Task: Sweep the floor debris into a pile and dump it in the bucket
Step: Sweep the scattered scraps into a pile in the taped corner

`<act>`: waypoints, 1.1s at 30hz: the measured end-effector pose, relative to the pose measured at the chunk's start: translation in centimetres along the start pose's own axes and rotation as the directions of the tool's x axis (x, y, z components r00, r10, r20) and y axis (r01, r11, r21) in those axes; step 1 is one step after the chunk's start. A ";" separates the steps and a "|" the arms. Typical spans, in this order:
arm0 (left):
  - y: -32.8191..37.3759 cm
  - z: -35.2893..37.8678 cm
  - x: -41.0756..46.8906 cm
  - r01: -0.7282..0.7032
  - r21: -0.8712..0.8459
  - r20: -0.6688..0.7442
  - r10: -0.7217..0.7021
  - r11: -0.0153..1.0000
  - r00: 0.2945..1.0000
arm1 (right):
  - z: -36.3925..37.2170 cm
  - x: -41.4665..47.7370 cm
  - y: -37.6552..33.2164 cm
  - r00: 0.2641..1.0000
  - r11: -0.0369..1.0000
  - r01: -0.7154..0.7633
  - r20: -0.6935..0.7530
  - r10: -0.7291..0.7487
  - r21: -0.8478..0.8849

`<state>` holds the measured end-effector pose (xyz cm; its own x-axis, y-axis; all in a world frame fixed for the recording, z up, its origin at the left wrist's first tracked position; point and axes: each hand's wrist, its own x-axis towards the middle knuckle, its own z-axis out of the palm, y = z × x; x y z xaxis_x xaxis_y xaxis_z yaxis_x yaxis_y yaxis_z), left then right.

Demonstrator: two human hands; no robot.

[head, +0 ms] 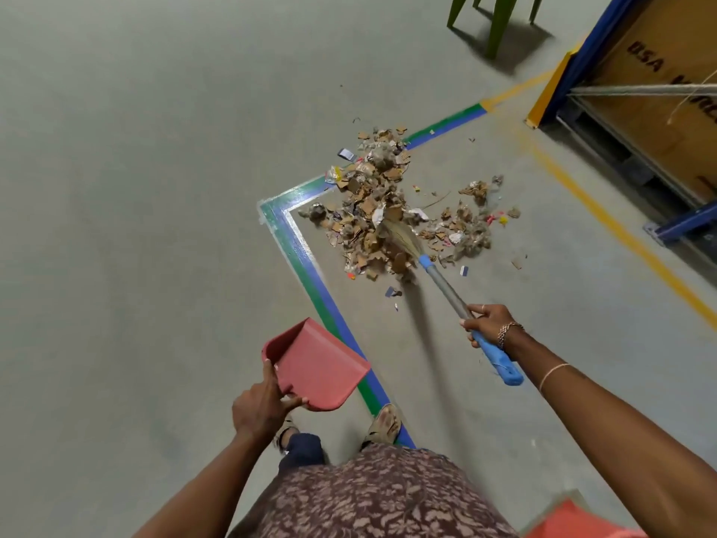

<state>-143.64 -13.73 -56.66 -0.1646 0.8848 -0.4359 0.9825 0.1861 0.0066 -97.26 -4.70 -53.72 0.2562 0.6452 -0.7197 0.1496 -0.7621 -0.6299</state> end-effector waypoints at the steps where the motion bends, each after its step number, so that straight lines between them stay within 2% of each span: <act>1: 0.3 0.0 -0.1 -0.003 -0.003 -0.008 0.003 1.000 1.000 | -1.1 -0.5 0.1 1.000 1.000 0.000 0.019 0.000 0.012; 9: 2.9 -1.9 1.2 -0.021 0.019 -0.086 0.023 1.000 0.996 | -7.5 -4.2 4.1 0.976 0.995 -0.033 0.210 0.052 -0.095; 13: 4.3 -3.0 1.1 -0.011 0.026 -0.115 0.014 1.000 0.993 | -9.1 -4.9 5.9 0.958 0.982 -0.073 0.260 0.118 -0.176; 23: 9.7 -0.1 0.4 0.028 -0.030 -0.046 -0.029 0.999 0.999 | -11.9 -0.2 6.1 0.935 0.929 -0.124 0.272 0.226 -0.348; 28: 14.8 2.6 0.6 0.069 -0.016 0.029 -0.068 0.998 0.997 | -14.4 3.7 6.0 0.945 0.905 -0.112 0.239 0.225 -0.411; 33: 21.3 3.0 0.7 0.098 -0.039 -0.004 -0.098 0.994 0.995 | -17.5 6.0 5.6 0.976 0.947 -0.122 0.140 0.169 -0.297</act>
<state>-122.55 -10.43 -59.55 -0.2606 0.8640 -0.4308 0.9576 0.2882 -0.0012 -78.16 -6.01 -56.48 0.1420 0.5081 -0.8495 0.3940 -0.8163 -0.4224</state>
